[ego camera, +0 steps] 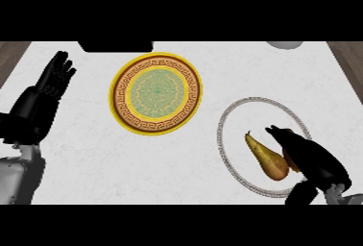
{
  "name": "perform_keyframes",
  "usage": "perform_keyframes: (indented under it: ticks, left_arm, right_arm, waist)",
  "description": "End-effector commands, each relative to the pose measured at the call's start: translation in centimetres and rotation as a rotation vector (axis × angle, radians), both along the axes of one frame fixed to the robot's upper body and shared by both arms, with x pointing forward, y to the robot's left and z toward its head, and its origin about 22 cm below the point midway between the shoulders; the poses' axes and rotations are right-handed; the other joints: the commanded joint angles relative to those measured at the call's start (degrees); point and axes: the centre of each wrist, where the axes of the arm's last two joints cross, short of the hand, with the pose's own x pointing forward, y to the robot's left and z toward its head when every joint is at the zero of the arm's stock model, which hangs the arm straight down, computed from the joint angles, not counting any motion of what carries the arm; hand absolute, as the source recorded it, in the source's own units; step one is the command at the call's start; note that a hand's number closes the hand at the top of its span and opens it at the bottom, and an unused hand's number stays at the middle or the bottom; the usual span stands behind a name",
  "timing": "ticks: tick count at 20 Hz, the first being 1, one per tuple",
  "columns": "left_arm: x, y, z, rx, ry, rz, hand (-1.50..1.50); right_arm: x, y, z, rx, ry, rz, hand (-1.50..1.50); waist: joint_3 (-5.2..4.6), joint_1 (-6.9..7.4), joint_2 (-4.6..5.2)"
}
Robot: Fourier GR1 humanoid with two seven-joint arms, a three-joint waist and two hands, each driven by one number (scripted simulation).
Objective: Pick the pear from the placemat and place it in the plate
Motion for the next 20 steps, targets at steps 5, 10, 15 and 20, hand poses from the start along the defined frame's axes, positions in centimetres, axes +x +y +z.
perform_keyframes:
  ticks: [5,10,15,20]
  left_arm:
    - [0.9,0.5,-0.5,0.000,-0.002,0.005,0.00]
    - [-1.4,1.0,-0.9,0.003,-0.002,-0.014,0.00]
    - [0.3,0.1,-0.1,0.002,0.003,-0.007,0.00]
    - [-0.5,-0.3,-0.6,0.008,0.003,0.017,0.00]
  right_arm:
    - [-0.1,0.0,-4.7,-0.015,0.053,0.001,-1.50]
    - [1.4,1.0,-6.4,-0.108,0.050,-0.011,-1.50]
    - [2.7,1.6,-4.7,0.013,-0.204,0.021,1.50]
    - [-0.7,0.1,-6.6,-0.130,-0.178,-0.341,1.50]
  waist:
    - [0.00,-0.12,0.01]
    - [0.00,0.30,0.01]
    - [0.02,0.03,0.07]
    - [-0.08,-1.55,-0.37]
